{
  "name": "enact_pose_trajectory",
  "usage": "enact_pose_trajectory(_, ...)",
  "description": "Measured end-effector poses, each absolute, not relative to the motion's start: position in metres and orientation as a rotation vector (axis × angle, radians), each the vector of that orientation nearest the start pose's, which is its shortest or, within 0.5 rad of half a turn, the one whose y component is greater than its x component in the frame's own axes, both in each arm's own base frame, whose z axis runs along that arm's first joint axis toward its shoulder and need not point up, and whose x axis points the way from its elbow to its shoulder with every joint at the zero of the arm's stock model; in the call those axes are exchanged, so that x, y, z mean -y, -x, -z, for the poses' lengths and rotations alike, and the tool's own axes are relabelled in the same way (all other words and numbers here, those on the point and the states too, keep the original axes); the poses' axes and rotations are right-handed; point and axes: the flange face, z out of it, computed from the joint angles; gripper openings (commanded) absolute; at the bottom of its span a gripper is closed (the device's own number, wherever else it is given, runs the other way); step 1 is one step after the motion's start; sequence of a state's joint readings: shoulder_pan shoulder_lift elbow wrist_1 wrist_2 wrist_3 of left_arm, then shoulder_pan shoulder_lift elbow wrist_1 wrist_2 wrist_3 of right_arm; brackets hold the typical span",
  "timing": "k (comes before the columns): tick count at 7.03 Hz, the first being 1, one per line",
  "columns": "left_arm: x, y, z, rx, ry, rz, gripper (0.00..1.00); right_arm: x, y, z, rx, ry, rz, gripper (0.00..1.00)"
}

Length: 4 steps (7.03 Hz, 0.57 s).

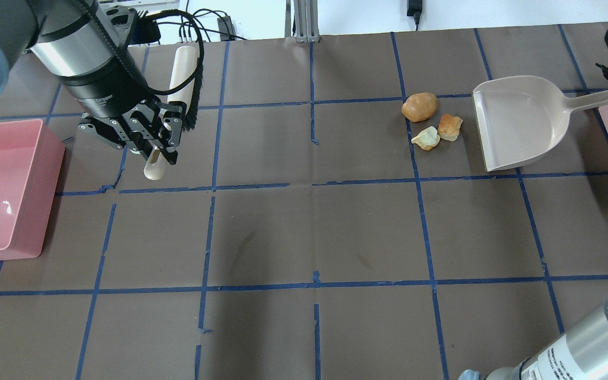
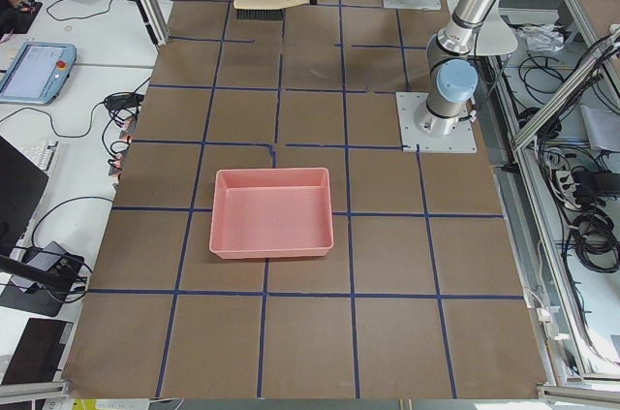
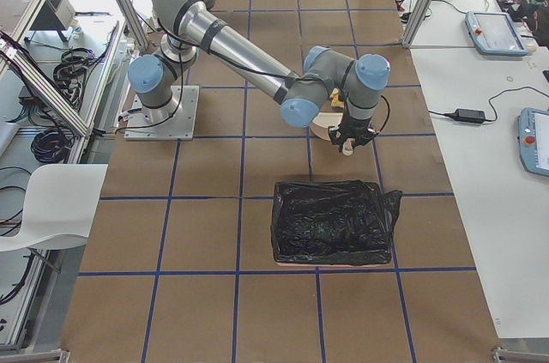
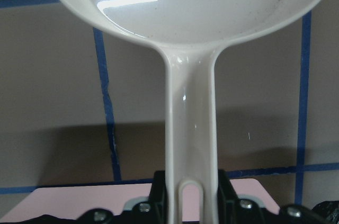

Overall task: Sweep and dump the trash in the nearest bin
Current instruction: 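Bring the brush with the left gripper toward the food chunks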

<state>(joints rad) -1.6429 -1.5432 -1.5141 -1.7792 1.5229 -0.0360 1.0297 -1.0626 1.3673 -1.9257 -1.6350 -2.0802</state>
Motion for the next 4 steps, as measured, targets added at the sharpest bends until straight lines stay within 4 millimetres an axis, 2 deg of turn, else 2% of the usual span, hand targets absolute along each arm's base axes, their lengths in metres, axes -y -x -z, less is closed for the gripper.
enact_pose_trajectory(1,0.456,0.191,-0.501,-3.15,-0.117,-0.239,0.0,0.658,0.236,-0.316,-2.309,2.219,-0.075,0.0)
enact_pose_trajectory(2,0.464,0.221,-0.486,-3.12,-0.174,-0.264,0.0,0.664,0.224,-0.309,-2.315,2.202,-0.074,0.0)
enact_pose_trajectory(4,0.485,0.312,-0.444,-3.086,-0.179,-0.267,0.0,0.671,0.216,-0.289,-2.304,2.178,-0.084,0.0)
